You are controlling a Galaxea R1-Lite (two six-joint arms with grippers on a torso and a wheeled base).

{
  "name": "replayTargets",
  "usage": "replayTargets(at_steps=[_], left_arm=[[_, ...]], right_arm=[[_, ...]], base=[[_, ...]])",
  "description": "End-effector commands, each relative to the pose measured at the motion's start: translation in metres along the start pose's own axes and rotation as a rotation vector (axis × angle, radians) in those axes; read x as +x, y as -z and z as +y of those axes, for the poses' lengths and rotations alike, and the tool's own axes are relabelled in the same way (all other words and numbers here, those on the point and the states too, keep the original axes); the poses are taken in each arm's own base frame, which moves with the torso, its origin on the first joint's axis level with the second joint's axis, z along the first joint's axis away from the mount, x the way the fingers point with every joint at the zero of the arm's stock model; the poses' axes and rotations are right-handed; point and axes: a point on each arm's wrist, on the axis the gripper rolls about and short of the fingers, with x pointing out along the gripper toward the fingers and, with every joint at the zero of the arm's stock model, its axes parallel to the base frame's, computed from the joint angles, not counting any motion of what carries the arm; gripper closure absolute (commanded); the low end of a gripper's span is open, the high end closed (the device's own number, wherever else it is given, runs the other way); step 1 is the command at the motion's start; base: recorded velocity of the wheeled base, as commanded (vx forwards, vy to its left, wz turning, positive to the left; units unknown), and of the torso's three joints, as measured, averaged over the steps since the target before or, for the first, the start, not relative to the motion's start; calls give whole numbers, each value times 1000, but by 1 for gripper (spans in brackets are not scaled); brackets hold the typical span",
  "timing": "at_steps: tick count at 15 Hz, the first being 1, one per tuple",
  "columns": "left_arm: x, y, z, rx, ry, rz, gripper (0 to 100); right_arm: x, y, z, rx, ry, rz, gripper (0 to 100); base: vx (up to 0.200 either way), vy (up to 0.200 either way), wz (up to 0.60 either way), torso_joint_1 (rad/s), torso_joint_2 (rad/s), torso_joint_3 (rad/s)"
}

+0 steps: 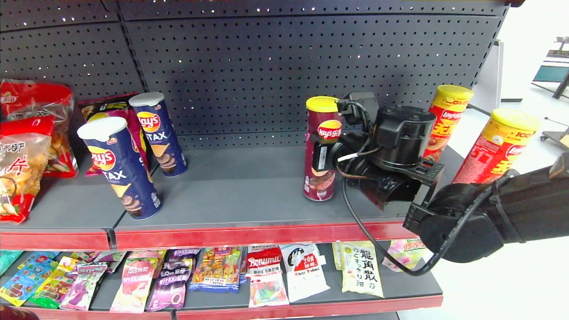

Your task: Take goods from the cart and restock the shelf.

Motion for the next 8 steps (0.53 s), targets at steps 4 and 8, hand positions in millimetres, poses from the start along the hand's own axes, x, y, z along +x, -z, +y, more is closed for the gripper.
replayTargets(at_steps=[4, 8], left_arm=[[1, 3, -1, 0, 3, 13, 100], [2, 4, -1, 0, 5, 19, 100]], right_arm=[[-6, 6, 16, 13, -15, 14, 100], [-5, 16, 25, 3, -1, 38, 100]], base=[[0, 0, 0, 0, 0, 0], [0, 0, 0, 0, 0, 0]])
